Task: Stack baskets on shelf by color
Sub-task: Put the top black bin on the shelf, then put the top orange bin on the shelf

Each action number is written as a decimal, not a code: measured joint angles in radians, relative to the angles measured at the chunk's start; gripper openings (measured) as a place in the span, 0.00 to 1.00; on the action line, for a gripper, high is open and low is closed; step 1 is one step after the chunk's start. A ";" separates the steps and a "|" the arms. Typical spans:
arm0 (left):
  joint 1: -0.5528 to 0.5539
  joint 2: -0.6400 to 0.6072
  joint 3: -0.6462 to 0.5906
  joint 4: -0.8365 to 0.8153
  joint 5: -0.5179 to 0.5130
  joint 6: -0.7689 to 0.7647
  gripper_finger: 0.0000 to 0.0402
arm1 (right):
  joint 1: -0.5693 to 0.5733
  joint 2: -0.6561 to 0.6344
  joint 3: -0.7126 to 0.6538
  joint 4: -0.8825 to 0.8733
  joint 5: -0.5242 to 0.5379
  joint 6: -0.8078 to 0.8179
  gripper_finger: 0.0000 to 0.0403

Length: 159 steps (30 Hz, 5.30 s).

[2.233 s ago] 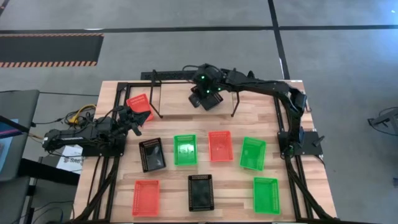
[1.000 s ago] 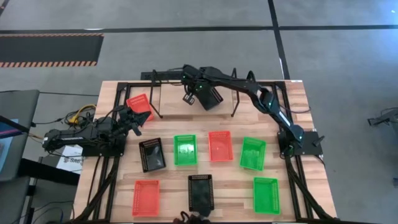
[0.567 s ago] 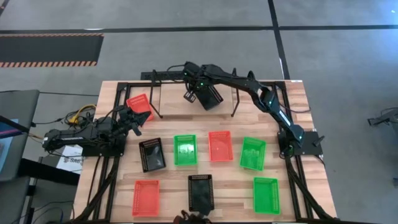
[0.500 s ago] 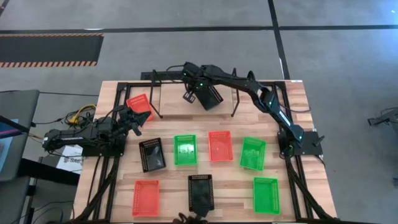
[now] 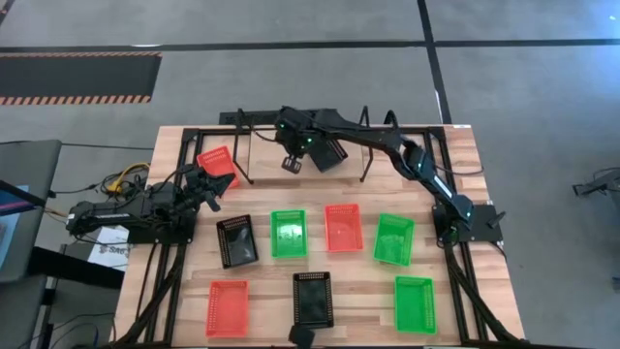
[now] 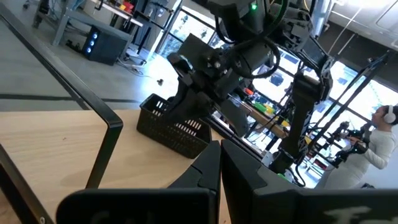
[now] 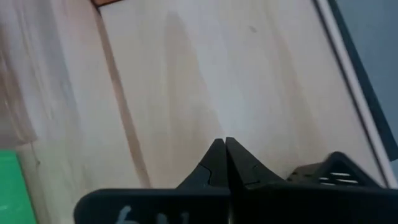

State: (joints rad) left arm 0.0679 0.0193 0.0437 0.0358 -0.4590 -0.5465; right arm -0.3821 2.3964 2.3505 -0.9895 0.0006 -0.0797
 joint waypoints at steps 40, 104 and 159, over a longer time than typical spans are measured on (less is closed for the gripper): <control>0.000 0.000 0.000 0.000 0.000 0.000 0.00 | -0.061 -0.001 0.000 -0.097 0.090 0.081 0.00; 0.000 0.000 0.000 -0.002 0.005 -0.026 0.00 | -0.131 0.084 0.000 -0.039 0.312 0.028 0.00; 0.036 1.067 0.980 -1.603 -0.061 -0.804 0.04 | 0.177 -0.893 0.005 -0.164 0.320 -0.018 0.01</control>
State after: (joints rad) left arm 0.1040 1.0864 1.0241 -1.5669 -0.5199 -1.3502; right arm -0.2051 1.5030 2.3554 -1.1540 0.3210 -0.0980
